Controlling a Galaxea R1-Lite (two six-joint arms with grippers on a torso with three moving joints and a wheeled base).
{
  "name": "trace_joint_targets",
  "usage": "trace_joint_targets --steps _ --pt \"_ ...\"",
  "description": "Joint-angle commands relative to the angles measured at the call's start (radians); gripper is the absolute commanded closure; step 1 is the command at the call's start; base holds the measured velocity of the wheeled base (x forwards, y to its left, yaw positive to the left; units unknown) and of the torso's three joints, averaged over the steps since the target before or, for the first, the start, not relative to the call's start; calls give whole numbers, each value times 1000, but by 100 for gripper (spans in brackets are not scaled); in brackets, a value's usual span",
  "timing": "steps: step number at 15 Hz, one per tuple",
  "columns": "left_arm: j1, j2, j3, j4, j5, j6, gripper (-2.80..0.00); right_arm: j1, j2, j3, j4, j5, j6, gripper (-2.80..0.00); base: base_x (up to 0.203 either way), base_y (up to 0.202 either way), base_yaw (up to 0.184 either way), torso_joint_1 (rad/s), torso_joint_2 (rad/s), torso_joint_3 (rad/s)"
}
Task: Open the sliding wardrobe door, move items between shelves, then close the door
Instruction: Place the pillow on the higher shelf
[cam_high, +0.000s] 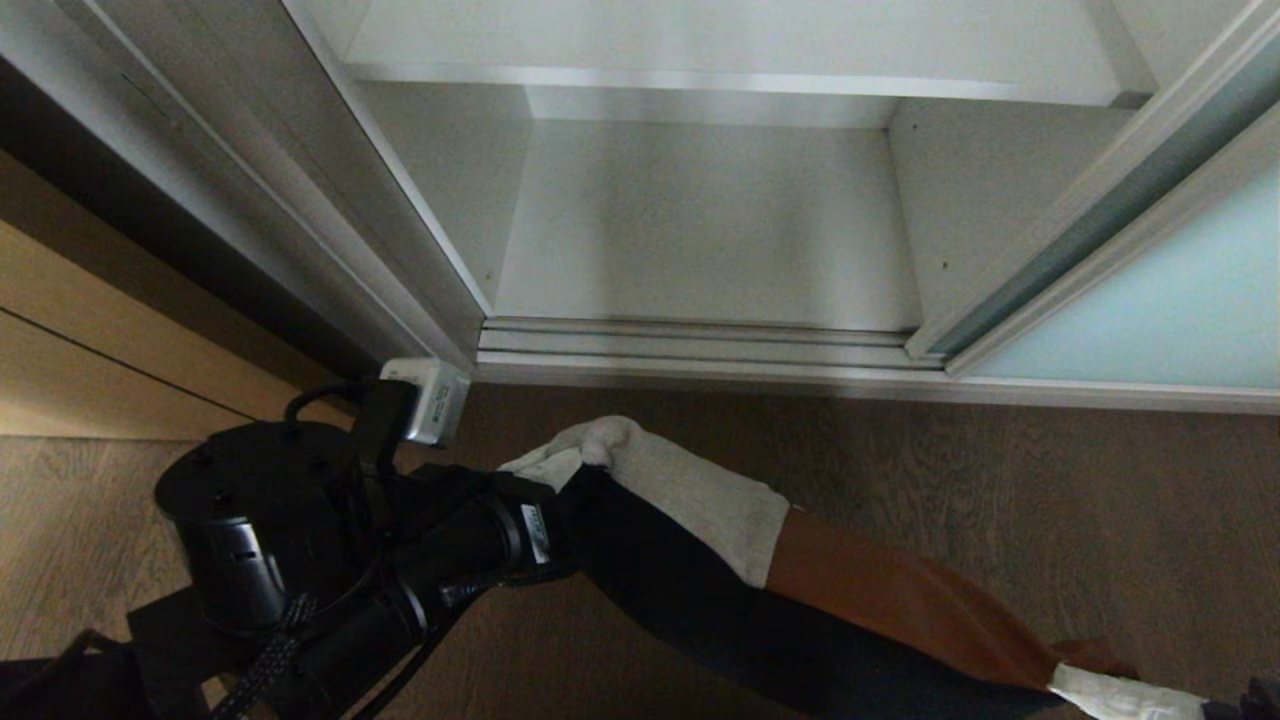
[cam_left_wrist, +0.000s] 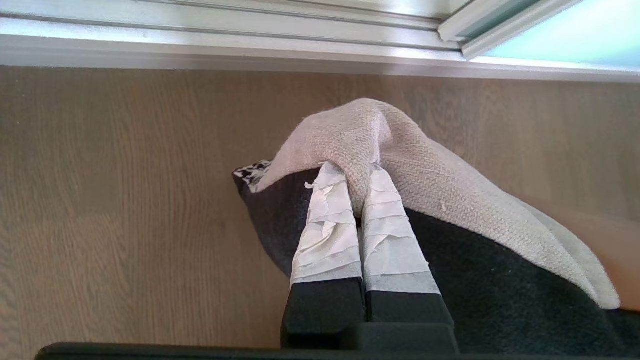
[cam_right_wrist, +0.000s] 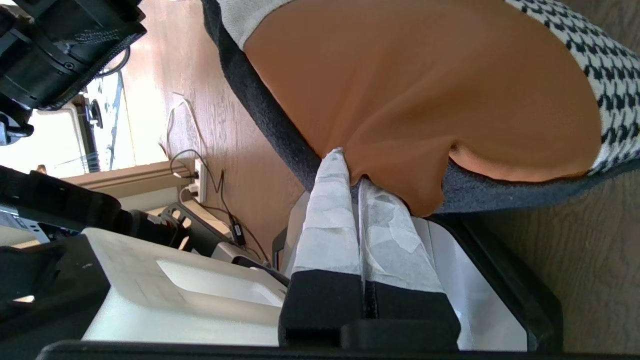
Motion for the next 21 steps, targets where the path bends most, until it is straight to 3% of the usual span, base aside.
trace_joint_targets --steps 1,6,21 --pt "0 1 1 -7 2 -1 0 1 10 3 -5 3 5 0 0 0 0 0 0 0" --pt "0 1 -5 5 9 6 0 1 9 5 -5 4 17 0 0 0 0 3 1 28" --pt "0 -2 -10 -4 12 30 0 1 4 5 -6 4 18 0 0 0 0 2 2 197"
